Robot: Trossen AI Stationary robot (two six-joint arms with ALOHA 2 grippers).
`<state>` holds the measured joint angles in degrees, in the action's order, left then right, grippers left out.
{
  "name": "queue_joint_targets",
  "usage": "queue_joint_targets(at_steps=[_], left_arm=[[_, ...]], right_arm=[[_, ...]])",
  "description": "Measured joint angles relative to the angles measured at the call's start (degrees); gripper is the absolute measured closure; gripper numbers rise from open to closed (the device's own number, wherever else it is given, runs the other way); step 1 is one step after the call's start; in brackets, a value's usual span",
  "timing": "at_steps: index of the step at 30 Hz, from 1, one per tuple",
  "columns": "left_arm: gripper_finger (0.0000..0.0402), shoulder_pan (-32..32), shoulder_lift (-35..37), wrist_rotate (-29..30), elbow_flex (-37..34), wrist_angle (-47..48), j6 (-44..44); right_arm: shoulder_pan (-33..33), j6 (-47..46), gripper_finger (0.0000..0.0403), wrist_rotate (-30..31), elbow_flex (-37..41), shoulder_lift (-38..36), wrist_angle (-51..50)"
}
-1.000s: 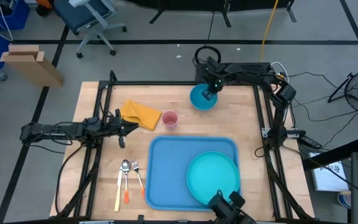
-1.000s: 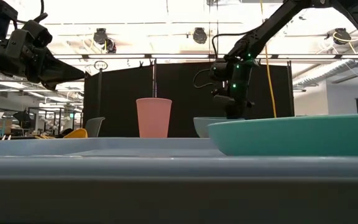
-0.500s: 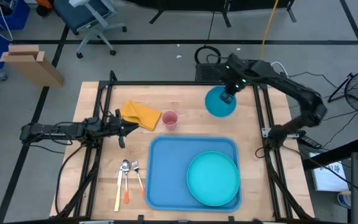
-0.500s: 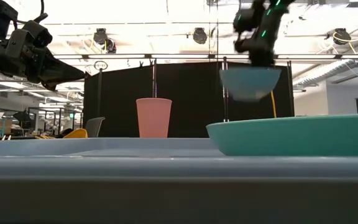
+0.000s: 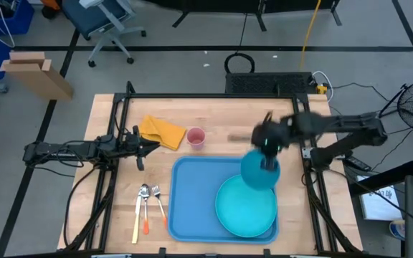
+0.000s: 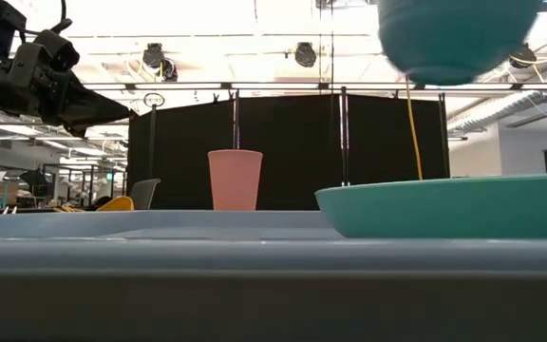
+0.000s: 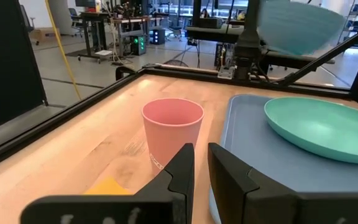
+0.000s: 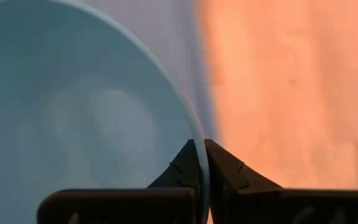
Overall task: Set up tray
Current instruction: Put the blue bowl on the green plate
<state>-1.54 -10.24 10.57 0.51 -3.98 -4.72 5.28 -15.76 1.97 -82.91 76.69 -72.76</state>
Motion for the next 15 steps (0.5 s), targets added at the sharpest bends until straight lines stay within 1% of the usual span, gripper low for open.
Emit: queue_joint_targets(at_steps=[3,6,10,13,15], left_arm=[[0.0353,0.0,0.0,0.02,0.0,0.0,1.14],[0.0353,0.0,0.0,0.02,0.0,0.02,2.06],[0.0353,0.01,0.0,0.02,0.0,0.0,2.23],[0.0353,0.0,0.0,0.02,0.0,0.0,2.84],[0.0353,0.02,0.0,0.0,0.0,-0.01,2.86]], right_arm=[[8.5,-0.12,0.0402,2.85,0.0,3.89,1.73],[13.75,-0.04,0.0402,3.83,0.0,8.71,4.69],[16.88,0.59,0.0402,3.96,-0.02,15.23,10.13],[17.18,0.66,0.0402,3.63,-0.02,20.02,10.66],[16.82,1.22,0.0403,2.13,-0.02,22.55,10.33]])
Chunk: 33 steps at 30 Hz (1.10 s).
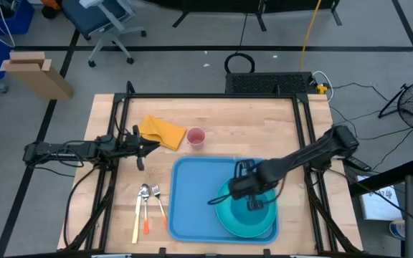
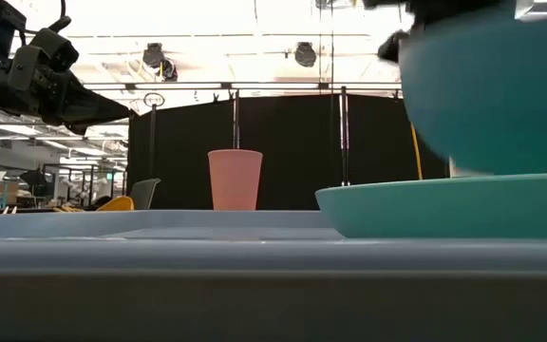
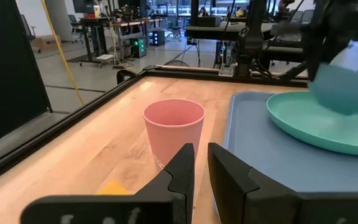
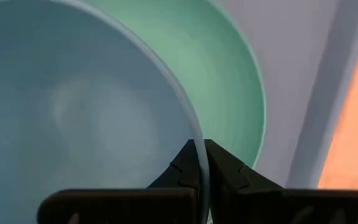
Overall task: Set up tray
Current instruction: Put the blue bowl on the green plate
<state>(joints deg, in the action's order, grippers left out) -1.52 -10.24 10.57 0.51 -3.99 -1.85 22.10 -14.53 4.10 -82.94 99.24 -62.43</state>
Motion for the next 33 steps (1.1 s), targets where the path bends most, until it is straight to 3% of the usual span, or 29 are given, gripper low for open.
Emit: queue_joint_targets(at_steps=[10,19,28,33], left_arm=[[0.0353,-0.01,0.01,-0.02,0.02,-0.06,-0.08],[0.0353,0.0,0.0,-0.04,0.02,-0.04,-0.08],[0.0353,-0.01,0.0,-0.09,0.04,-0.02,-0.21],[0.0353,-0.02,0.0,-0.19,0.07,0.55,-0.69]], right_arm=[[-2.1,4.93,0.0403,-10.1,0.0,5.49,3.06],[-2.54,5.6,0.0403,-10.04,0.05,5.51,4.54],[-3.99,5.79,0.0402,-11.26,5.51,5.16,7.97],[-4.66,5.99,0.0374,-11.47,5.96,5.18,8.28]])
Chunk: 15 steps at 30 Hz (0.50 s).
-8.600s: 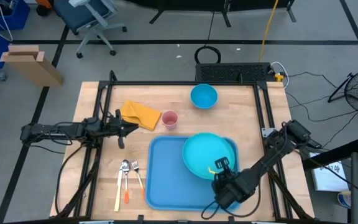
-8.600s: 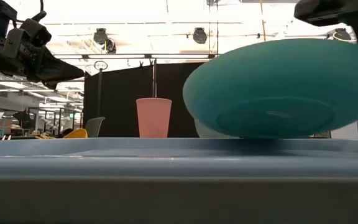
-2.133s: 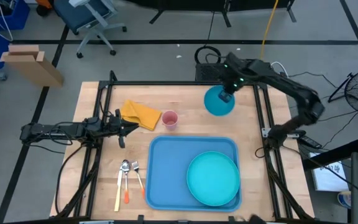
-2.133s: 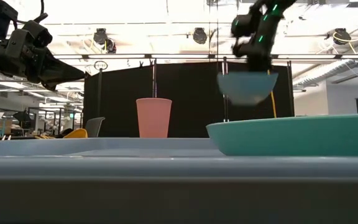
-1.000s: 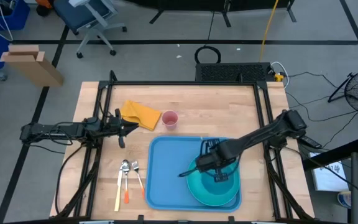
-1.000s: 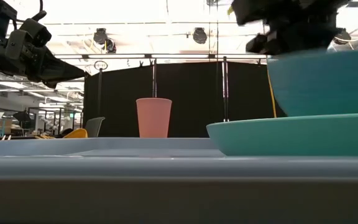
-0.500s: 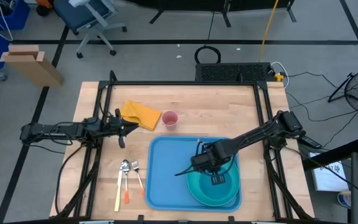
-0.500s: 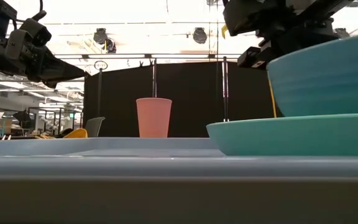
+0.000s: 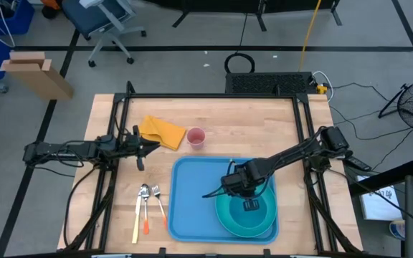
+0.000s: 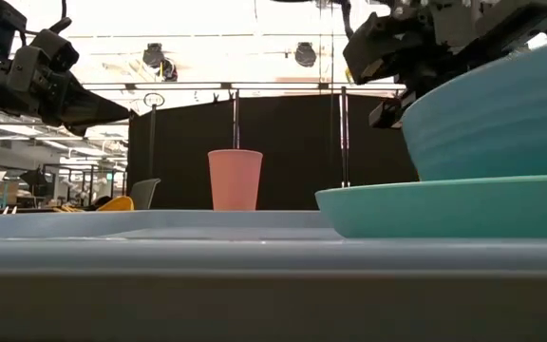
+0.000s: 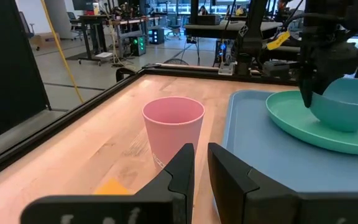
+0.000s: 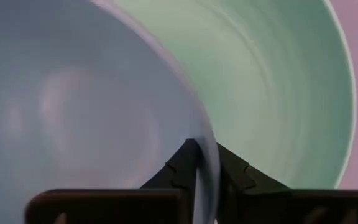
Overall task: Set up tray
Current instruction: Put the blue bowl on the green plate, then put the pink cup on the blue tray
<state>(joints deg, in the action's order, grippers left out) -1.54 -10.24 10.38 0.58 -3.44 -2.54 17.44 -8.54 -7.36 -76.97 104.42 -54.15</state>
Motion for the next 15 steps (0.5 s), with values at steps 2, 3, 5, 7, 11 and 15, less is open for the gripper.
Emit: queue_joint_targets(at_steps=[2,3,5,7,11,15], left_arm=[[0.0353,0.02,0.0,-0.09,0.03,0.16,-0.64],[0.0353,0.01,0.0,-0.07,0.04,0.18,-0.69],[0.0353,0.01,0.0,-0.08,0.04,0.18,-1.03],[0.0353,0.0,0.0,-0.07,0.04,0.28,-1.25],[0.0353,0.02,0.02,-0.07,0.07,0.41,-1.39],[0.0353,0.02,0.0,-0.07,0.07,0.52,-1.45]], right_arm=[[-0.18,0.41,0.0355,-1.27,0.09,-0.1,0.01],[-0.25,0.38,0.0346,-1.48,0.09,-0.12,0.06],[-0.36,0.32,0.0326,-1.48,0.11,-0.49,0.0],[-0.36,-0.22,0.0309,-1.65,0.11,-0.79,0.31],[-0.37,-1.36,0.028,-1.63,0.11,-1.7,0.54],[-0.38,-1.67,0.0258,-1.63,0.11,-3.15,0.87]])
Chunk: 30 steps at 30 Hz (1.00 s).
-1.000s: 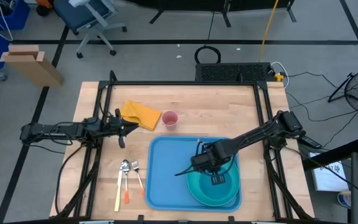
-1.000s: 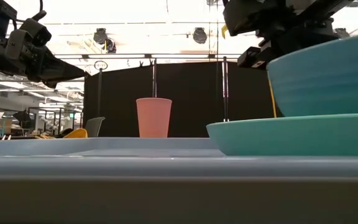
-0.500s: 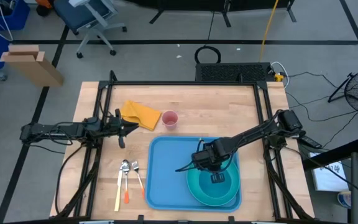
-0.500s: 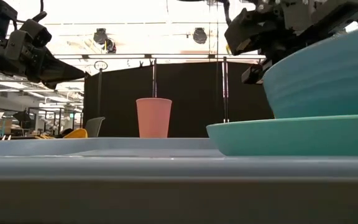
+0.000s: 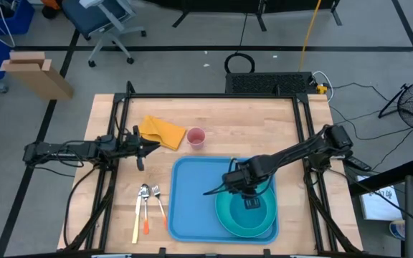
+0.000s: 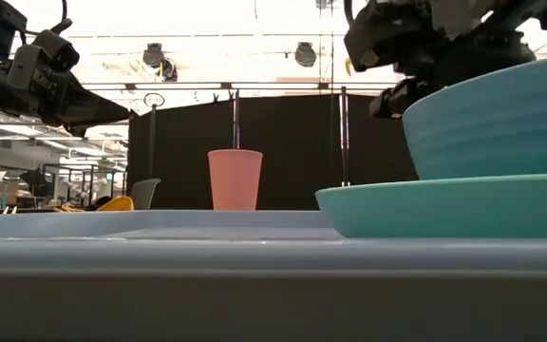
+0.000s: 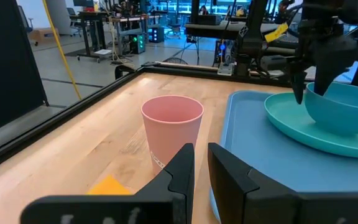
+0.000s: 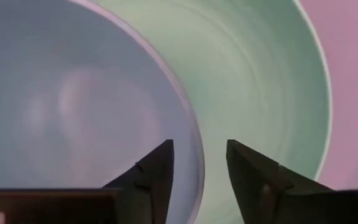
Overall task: Set up tray
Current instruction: Put the pink cup on the blue tray
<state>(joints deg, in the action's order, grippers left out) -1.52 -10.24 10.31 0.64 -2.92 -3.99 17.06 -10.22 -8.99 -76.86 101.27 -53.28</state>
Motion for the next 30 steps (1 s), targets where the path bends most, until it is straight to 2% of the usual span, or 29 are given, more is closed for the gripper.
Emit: queue_joint_targets(at_steps=[7,10,12,14,19,22,24,30], left_arm=[[0.0353,0.0,0.02,0.02,0.0,0.07,0.02],[0.0353,0.0,0.0,0.02,0.0,0.07,0.04],[0.0353,-0.01,0.0,0.02,0.0,0.09,0.04],[0.0353,0.0,0.0,0.02,0.0,0.11,0.04],[0.0353,0.0,0.0,-0.48,0.0,0.16,0.04],[0.0353,0.0,0.0,-1.2,0.0,0.22,0.07],[0.0353,-0.01,0.01,-1.25,0.0,0.22,0.08],[0.0353,-0.02,0.02,-1.25,0.0,0.22,-0.26]], right_arm=[[-0.79,0.74,0.0234,-0.01,0.0,-6.04,-0.49],[-1.76,5.08,0.023,0.01,0.0,-11.13,-0.18],[-2.14,9.32,0.0239,1.57,0.09,-14.94,1.02],[-2.57,13.75,0.0266,3.14,2.17,-19.63,6.77],[-5.15,17.85,0.0383,2.52,14.5,-32.48,24.4],[-6.39,13.3,0.039,2.3,23.67,-40.33,32.39],[-6.61,10.83,0.0395,4.89,29.65,-45.79,37.29],[-8.11,10.38,0.0402,5.91,45.12,-60.7,47.4]])
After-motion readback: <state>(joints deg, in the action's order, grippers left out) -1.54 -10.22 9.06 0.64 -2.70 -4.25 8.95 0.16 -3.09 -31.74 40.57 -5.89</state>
